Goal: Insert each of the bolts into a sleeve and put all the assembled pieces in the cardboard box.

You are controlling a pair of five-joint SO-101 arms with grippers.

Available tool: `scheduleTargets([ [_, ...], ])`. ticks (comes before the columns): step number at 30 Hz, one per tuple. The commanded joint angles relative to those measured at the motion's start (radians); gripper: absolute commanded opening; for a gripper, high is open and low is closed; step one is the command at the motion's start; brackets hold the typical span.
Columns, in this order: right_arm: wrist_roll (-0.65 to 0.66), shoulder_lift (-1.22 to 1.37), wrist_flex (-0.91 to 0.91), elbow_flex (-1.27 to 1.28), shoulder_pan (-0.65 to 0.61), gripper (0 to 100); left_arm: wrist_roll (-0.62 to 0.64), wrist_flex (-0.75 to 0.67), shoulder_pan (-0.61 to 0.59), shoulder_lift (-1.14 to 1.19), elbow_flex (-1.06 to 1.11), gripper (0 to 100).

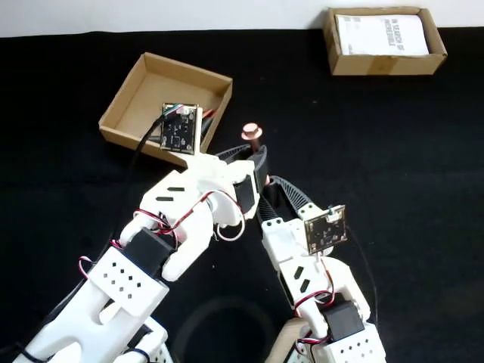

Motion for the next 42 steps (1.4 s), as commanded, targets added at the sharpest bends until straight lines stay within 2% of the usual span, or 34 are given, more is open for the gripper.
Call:
scheduleTargets([
  [1,0.005,-0.012,-0.022,0.119,-0.005,0.7,0.008,-0.025,0.021,0.028,-0.015,1],
  [9,0.005,-0.012,-0.022,0.119,-0.033,0.7,0.003,-0.095,0.044,0.088,0.002,1],
  [25,0.011,-0.010,-0.019,0.128,-0.010,0.7,0.002,-0.091,0.036,0.070,-0.004,1],
  [31,0.011,-0.008,0.054,0.128,0.013,0.7,0.000,-0.089,0.036,0.010,-0.004,1],
  [42,0.009,-0.013,0.054,0.128,0.018,0.7,0.000,-0.034,0.038,0.004,-0.019,1],
])
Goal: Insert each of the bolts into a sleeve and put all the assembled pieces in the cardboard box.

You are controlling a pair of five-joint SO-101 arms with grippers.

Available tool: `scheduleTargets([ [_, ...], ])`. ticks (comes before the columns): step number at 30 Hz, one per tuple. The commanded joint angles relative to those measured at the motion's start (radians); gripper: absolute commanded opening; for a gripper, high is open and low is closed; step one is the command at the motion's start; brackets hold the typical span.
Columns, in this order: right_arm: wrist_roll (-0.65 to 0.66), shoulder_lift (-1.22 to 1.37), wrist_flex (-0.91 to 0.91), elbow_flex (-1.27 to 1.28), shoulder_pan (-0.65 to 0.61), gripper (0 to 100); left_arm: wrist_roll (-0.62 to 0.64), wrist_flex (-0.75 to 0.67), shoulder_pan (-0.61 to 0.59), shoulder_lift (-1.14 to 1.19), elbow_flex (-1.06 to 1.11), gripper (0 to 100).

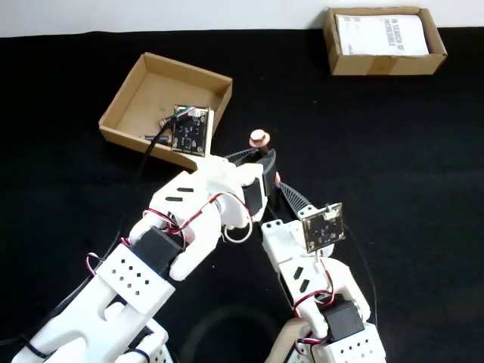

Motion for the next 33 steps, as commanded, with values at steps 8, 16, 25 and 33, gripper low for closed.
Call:
scheduleTargets([
  [8,0.011,-0.019,0.002,0.120,0.047,0.7,-0.002,0.009,0.002,-0.031,-0.024,1],
  [16,0.021,-0.018,-0.071,0.125,0.048,0.7,0.000,0.009,0.010,-0.024,-0.019,1],
  [25,0.187,-0.019,-0.165,0.119,-0.028,0.7,0.000,0.002,0.012,-0.022,0.051,1],
  [33,0.224,-0.012,-0.182,0.130,-0.025,0.7,-0.080,0.011,0.012,-0.030,0.058,1],
])
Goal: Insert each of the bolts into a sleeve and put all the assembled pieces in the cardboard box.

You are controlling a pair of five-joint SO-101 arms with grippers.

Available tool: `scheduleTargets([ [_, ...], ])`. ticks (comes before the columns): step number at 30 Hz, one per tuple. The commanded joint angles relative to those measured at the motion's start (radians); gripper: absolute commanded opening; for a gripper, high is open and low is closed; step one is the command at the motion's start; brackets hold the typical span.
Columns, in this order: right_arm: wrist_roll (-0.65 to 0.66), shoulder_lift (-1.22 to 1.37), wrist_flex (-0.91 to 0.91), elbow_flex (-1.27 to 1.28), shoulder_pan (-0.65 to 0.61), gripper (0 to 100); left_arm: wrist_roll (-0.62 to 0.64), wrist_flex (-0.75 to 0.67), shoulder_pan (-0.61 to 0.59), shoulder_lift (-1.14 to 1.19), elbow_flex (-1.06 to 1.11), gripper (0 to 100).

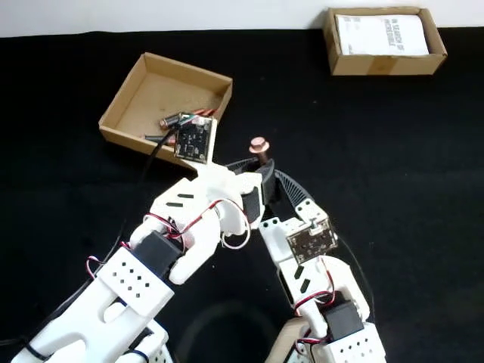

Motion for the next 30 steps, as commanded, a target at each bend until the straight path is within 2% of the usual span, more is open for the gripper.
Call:
scheduleTargets([
  [1,0.008,-0.013,-0.031,0.130,-0.012,0.7,-0.046,0.008,0.008,-0.021,-0.008,1],
  [7,0.006,-0.012,-0.030,0.130,-0.012,0.7,-0.147,0.226,0.010,-0.022,-0.058,3],
  [14,0.006,-0.012,-0.028,0.130,-0.010,0.7,-0.160,0.548,0.010,-0.022,-0.209,29],
  [16,0.006,-0.012,-0.028,0.130,-0.010,0.7,-0.160,0.601,0.008,-0.022,-0.248,32],
  [20,0.006,-0.012,-0.028,0.130,-0.005,0.7,-0.163,0.712,0.005,-0.022,-0.321,30],
  [24,-0.041,-0.010,-0.027,0.130,0.062,0.7,-0.164,0.858,0.004,-0.022,-0.424,25],
  [27,-0.069,-0.010,-0.010,0.117,0.127,0.7,-0.164,0.974,0.007,-0.022,-0.519,16],
  [30,-0.109,-0.010,0.054,0.038,0.157,0.7,-0.164,1.053,0.001,-0.022,-0.611,3],
])
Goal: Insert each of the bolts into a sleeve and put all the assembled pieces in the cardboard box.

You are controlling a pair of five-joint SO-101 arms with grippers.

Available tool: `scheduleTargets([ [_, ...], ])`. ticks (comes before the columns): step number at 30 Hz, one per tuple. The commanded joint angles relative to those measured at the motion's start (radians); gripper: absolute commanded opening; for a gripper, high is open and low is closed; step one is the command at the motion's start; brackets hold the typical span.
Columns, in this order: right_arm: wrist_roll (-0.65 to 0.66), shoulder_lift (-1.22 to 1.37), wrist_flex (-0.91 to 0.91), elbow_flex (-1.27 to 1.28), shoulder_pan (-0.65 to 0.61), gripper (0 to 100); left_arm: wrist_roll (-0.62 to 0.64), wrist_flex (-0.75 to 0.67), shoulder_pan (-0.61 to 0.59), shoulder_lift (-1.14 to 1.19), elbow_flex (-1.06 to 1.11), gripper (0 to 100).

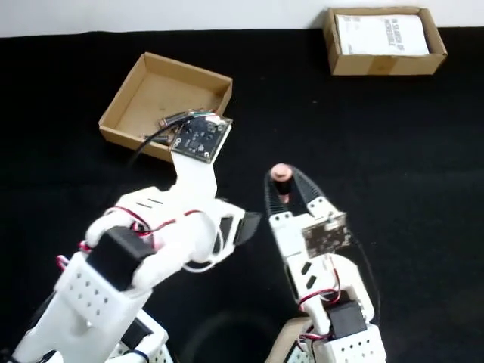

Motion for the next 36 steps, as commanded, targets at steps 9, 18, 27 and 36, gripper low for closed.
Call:
scheduleTargets([
  [9,-0.060,0.068,0.251,-0.312,0.031,0.7,-0.002,0.161,-0.228,-0.007,-0.216,1],
  [18,-0.063,0.745,0.461,-0.993,0.018,0.7,-0.008,0.025,-0.733,-0.007,-0.042,1],
  [27,0.044,1.422,0.581,-1.598,-0.130,0.7,-0.026,-0.199,-0.883,-0.051,0.384,1],
  [36,0.339,1.939,0.578,-2.032,-0.252,0.7,-0.316,-0.488,-1.056,-0.740,0.848,1],
])
